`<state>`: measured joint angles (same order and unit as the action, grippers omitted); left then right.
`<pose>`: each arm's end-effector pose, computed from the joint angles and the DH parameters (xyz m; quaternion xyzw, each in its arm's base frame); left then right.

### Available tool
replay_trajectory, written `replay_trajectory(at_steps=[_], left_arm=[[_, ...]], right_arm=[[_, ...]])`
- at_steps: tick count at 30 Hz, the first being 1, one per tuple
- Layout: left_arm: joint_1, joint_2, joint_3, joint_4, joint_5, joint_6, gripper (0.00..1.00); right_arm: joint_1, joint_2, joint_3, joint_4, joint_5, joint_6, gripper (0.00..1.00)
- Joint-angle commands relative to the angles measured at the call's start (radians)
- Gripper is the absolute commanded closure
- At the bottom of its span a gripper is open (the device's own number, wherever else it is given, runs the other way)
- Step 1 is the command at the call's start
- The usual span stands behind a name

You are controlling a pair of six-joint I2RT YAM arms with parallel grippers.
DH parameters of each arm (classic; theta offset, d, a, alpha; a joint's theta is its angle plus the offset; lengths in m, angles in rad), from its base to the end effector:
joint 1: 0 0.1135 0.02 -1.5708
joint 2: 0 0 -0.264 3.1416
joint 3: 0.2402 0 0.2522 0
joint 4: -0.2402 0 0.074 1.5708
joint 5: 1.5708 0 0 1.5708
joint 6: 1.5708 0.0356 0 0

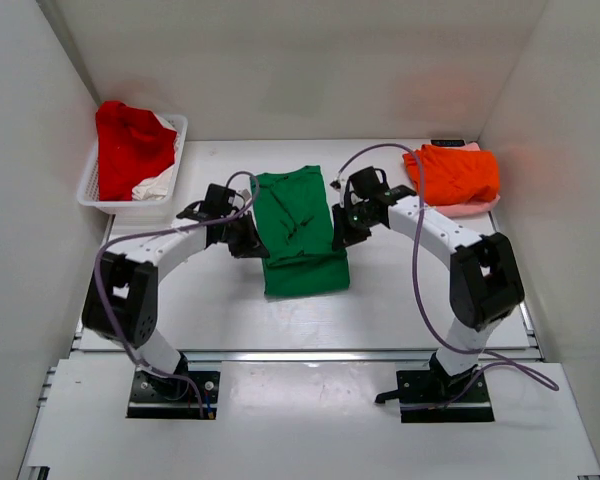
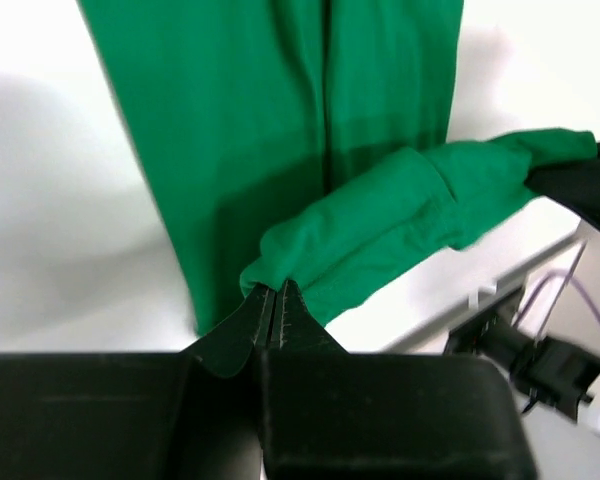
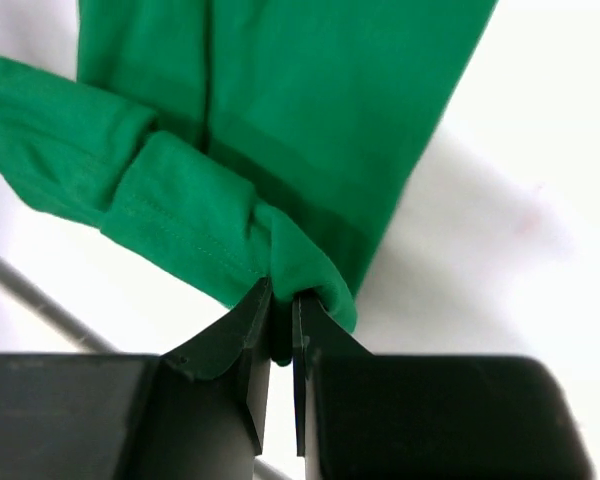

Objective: Fold and stack the t-shirts
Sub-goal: Fold the folded rectangular tshirt in 1/3 of the way

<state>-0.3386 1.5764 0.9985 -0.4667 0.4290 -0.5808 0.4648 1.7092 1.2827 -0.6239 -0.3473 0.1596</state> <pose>0.2902 -0.1179 0.2020 -0.0590 0.9432 -0.2969 0.1365 0.3143 0.1712 0.2350 -0.1886 0.9340 0.2367 0.1899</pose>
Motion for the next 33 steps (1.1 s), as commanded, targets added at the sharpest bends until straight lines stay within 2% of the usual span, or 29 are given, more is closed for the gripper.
replay_trajectory(at_steps=[1, 12, 13, 15, 17, 18, 19, 21, 23, 25, 26, 27, 29, 31, 33], left_arm=[[0.056, 0.062, 0.095, 0.006, 0.036, 0.078, 0.94], [0.125, 0.229, 0.173, 0.102, 0.036, 0.056, 0.93], [0.131, 0.235, 0.173, 0.124, 0.033, 0.049, 0.92], [0.153, 0.266, 0.189, 0.167, 0.043, 0.009, 0.73], [0.174, 0.296, 0.218, 0.226, 0.051, -0.032, 0.62], [0.193, 0.312, 0.254, 0.256, 0.051, -0.063, 0.58], [0.197, 0.318, 0.262, 0.281, 0.051, -0.109, 0.56], [0.230, 0.297, 0.234, 0.453, 0.031, -0.208, 0.55], [0.250, 0.234, 0.105, 0.619, -0.027, -0.348, 0.55], [0.251, 0.128, 0.004, 0.713, -0.068, -0.390, 0.54], [0.242, 0.097, -0.039, 0.723, -0.075, -0.377, 0.53], [0.227, 0.052, -0.052, 0.682, -0.076, -0.357, 0.52], [0.187, 0.001, -0.107, 0.587, -0.047, -0.271, 0.52], [0.113, -0.071, -0.180, 0.493, -0.039, -0.223, 0.50], [0.046, -0.137, -0.277, 0.468, -0.084, -0.209, 0.50]], right_arm=[[-0.041, 0.082, 0.125, -0.036, -0.004, -0.095, 1.00], [-0.066, 0.351, 0.417, -0.062, -0.007, -0.135, 1.00], [-0.063, 0.363, 0.443, -0.062, -0.004, -0.143, 0.97], [-0.067, 0.394, 0.478, -0.056, 0.025, -0.140, 0.83], [-0.081, 0.398, 0.495, 0.014, 0.053, -0.114, 0.71], [-0.090, 0.382, 0.495, 0.044, 0.050, -0.109, 0.69], [-0.110, 0.366, 0.477, 0.099, 0.044, -0.079, 0.62], [-0.152, 0.308, 0.414, 0.237, 0.038, 0.001, 0.53], [-0.210, 0.189, 0.223, 0.475, 0.019, 0.140, 0.37], [-0.248, 0.077, 0.062, 0.615, 0.034, 0.234, 0.31], [-0.255, 0.044, -0.024, 0.659, 0.045, 0.247, 0.32], [-0.255, -0.011, -0.066, 0.652, 0.057, 0.230, 0.32], [-0.232, -0.074, -0.107, 0.529, 0.116, 0.196, 0.31], [-0.212, -0.123, -0.164, 0.472, 0.122, 0.211, 0.31], [-0.166, -0.183, -0.285, 0.438, 0.140, 0.256, 0.33]])
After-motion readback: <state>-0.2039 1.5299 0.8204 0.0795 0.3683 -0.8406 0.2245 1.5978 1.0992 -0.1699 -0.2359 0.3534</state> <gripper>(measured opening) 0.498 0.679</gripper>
